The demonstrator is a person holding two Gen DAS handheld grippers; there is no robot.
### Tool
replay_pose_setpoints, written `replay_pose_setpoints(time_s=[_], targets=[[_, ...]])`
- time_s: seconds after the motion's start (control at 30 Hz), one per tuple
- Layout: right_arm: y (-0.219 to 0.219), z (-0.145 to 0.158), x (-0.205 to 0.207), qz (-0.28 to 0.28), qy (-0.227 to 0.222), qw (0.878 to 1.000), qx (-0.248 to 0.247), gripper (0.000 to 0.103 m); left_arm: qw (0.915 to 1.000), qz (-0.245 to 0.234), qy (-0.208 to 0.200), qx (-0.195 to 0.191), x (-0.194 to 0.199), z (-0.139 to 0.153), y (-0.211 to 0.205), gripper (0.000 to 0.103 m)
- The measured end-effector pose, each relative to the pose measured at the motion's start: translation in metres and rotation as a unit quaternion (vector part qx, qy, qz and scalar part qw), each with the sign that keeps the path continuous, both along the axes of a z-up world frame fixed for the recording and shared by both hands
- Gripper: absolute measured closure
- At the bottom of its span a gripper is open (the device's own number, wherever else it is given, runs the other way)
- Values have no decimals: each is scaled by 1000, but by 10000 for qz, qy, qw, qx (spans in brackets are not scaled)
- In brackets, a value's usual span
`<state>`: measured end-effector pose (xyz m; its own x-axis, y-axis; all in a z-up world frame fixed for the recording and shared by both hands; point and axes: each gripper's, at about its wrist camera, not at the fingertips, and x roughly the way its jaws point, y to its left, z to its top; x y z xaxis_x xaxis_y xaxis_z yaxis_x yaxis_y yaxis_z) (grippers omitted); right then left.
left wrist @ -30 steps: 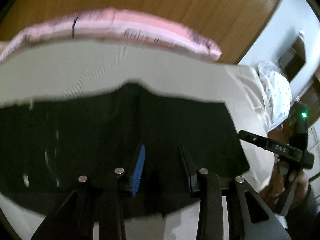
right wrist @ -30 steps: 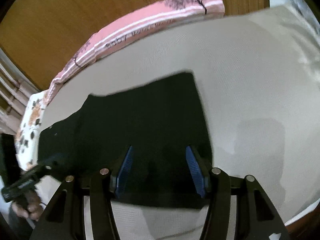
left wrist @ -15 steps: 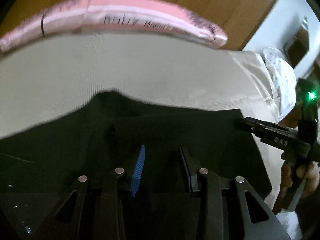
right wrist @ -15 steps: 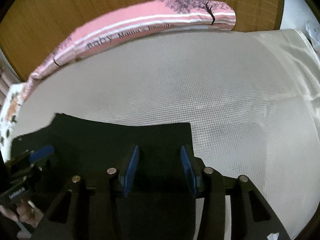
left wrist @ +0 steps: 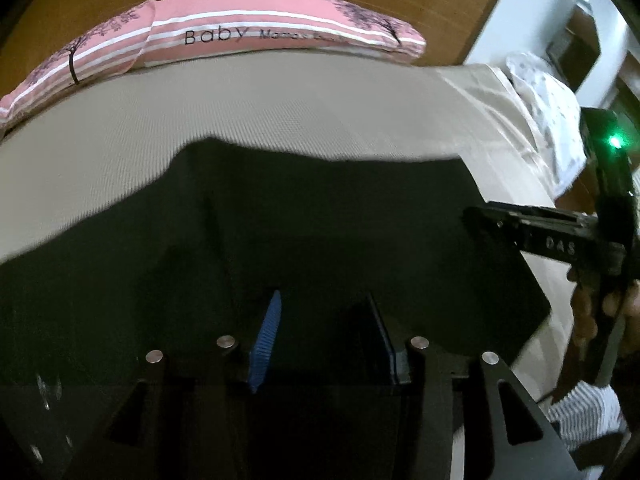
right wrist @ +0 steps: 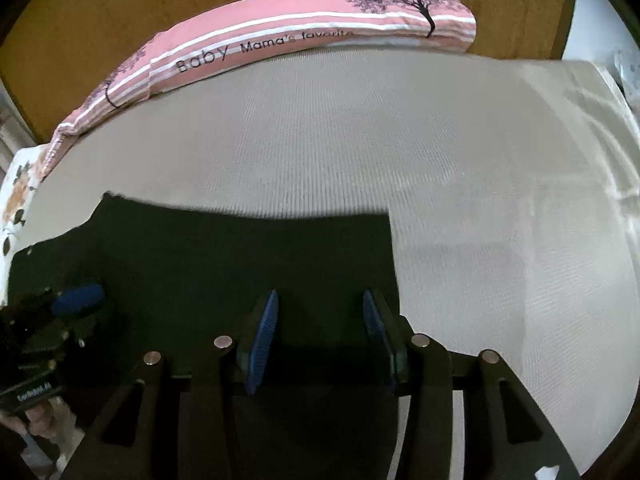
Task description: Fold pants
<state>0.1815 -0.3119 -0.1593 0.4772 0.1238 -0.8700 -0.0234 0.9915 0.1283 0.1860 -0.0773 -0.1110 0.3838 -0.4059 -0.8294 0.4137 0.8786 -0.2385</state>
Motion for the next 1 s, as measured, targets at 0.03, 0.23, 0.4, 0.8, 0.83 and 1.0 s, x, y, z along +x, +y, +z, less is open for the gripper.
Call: replay_pose_setpoints(time_s=[0.03,0.23,0.4,0.8,0.83,1.0], targets=[[-1,-1,-9,-39,16,10000,51,60,10000,-20,-12,24,-8,0,1,58],[5,-3,-54,-76,72,9998,157,60,9992,-51,-312,251,-50,-4,7,58],[19,-7,-79,-31,137,9996,245,58,9989,71,-406,236,-52,-6,8,57],[65,-6,-75,293,239,9992,87,47,9768,1783,-582,-1029,-88,45,125,55],[72,-6,-75,356,254,9990,104,47,9705,2028,-567,-1175,-94,47,142,55],[119,-5,-72,751,269,9968,104,47,9388,3057,-629,-1457,-123,50,209,55]])
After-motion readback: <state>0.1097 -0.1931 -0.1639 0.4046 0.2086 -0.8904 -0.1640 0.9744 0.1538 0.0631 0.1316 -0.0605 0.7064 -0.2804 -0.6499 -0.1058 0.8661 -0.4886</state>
